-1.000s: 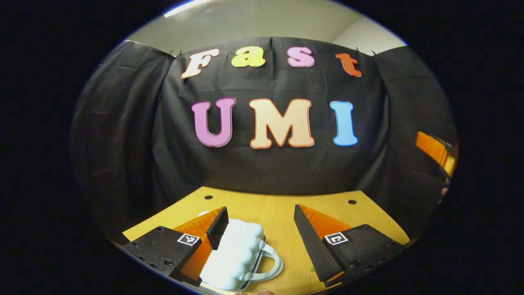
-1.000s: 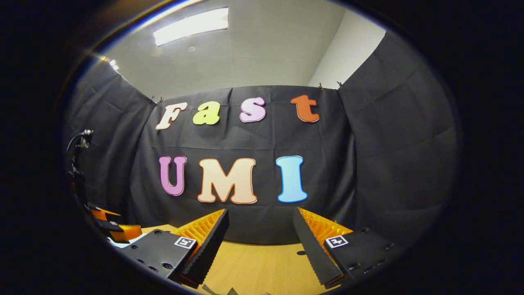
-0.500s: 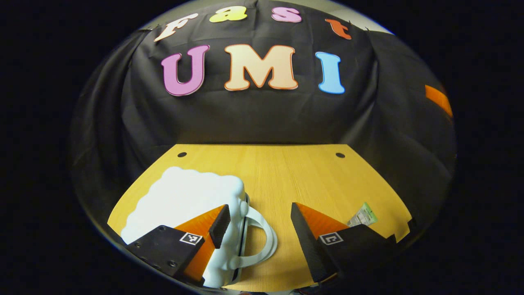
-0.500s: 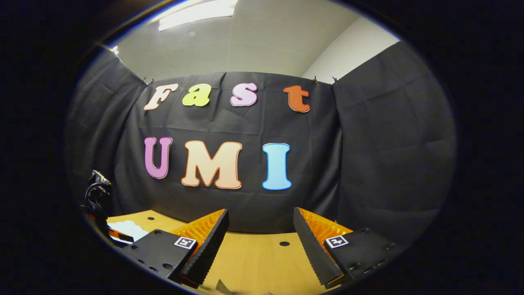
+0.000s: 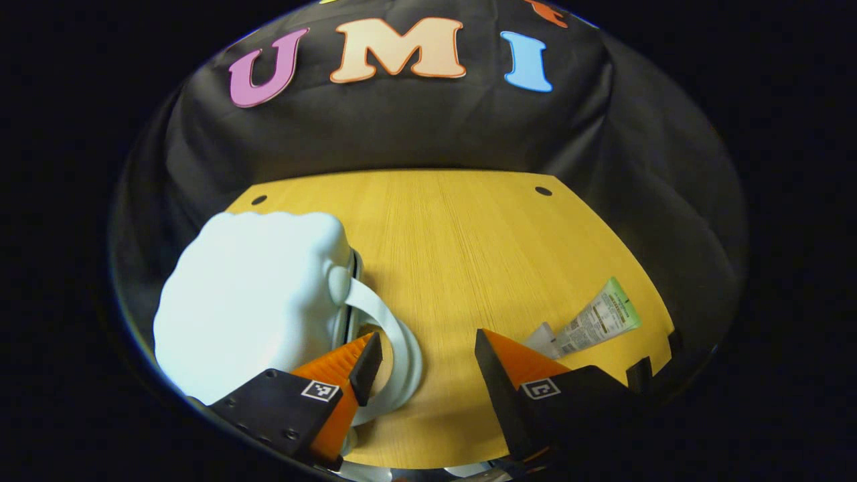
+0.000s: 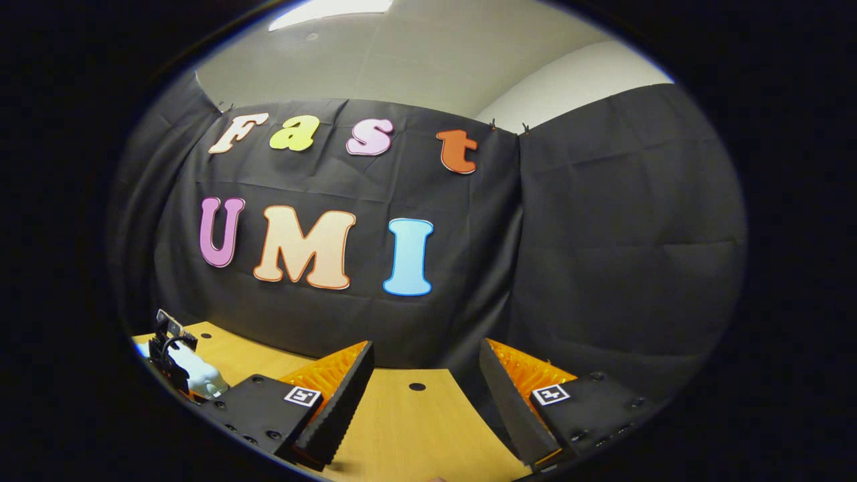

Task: First open the suitcase, pack the skin care products into it, and then close the suitcase.

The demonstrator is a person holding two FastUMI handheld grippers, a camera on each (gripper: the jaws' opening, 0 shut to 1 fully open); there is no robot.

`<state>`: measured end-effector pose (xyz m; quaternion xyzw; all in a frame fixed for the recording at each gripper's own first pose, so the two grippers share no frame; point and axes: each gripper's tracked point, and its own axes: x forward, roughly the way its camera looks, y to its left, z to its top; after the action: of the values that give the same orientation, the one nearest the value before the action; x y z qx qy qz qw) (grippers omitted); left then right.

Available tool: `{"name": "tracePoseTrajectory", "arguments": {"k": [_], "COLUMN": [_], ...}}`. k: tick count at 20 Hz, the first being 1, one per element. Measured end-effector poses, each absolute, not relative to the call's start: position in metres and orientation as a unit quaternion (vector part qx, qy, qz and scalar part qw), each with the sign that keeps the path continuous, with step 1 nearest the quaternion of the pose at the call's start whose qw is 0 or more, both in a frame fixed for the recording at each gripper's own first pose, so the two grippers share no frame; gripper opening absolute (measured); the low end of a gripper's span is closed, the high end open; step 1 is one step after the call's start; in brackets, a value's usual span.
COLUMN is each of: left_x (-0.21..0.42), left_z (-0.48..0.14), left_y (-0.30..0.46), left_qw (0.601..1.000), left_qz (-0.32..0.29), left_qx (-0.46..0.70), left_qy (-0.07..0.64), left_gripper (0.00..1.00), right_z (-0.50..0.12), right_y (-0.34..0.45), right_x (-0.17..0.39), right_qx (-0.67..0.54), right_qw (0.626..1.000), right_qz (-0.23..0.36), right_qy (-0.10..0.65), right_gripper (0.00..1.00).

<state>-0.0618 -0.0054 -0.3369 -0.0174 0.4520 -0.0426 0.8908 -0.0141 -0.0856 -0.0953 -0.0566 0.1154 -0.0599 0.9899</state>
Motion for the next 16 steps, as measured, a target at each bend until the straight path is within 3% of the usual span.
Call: {"name": "tracePoseTrajectory", "arguments": {"k": [3,8,9,10,12,16], "left_x": [-0.063,-0.059,-0.058,-0.058,-0.059,-0.055], "left_z": [-0.355,-0.377,-0.380,-0.382,-0.382,-0.369], "left_y": [-0.002,0.009,0.015,0.018,0.019,0.014], "left_qw": [0.878,0.863,0.862,0.860,0.858,0.859], "left_qz": [-0.030,-0.006,0.000,0.002,-0.007,-0.020], "left_qx": [-0.035,-0.044,-0.036,-0.026,-0.024,-0.034], "left_qy": [0.477,0.503,0.505,0.510,0.514,0.511], "left_gripper": [0.80,0.57,0.51,0.34,0.11,0.05], "right_z": [-0.091,-0.097,-0.098,-0.100,-0.103,-0.108], "right_y": [-0.084,-0.073,-0.070,-0.067,-0.064,-0.057], "right_x": [-0.015,-0.017,-0.017,-0.016,-0.016,-0.015], "right_qx": [-0.070,-0.074,-0.073,-0.071,-0.069,-0.062], "right_qw": [0.990,0.990,0.990,0.991,0.991,0.992], "right_qz": [-0.058,-0.046,-0.043,-0.040,-0.036,-0.029], "right_qy": [0.108,0.109,0.109,0.110,0.110,0.109], "right_gripper": [0.98,0.98,0.98,0.98,0.98,0.98]}}
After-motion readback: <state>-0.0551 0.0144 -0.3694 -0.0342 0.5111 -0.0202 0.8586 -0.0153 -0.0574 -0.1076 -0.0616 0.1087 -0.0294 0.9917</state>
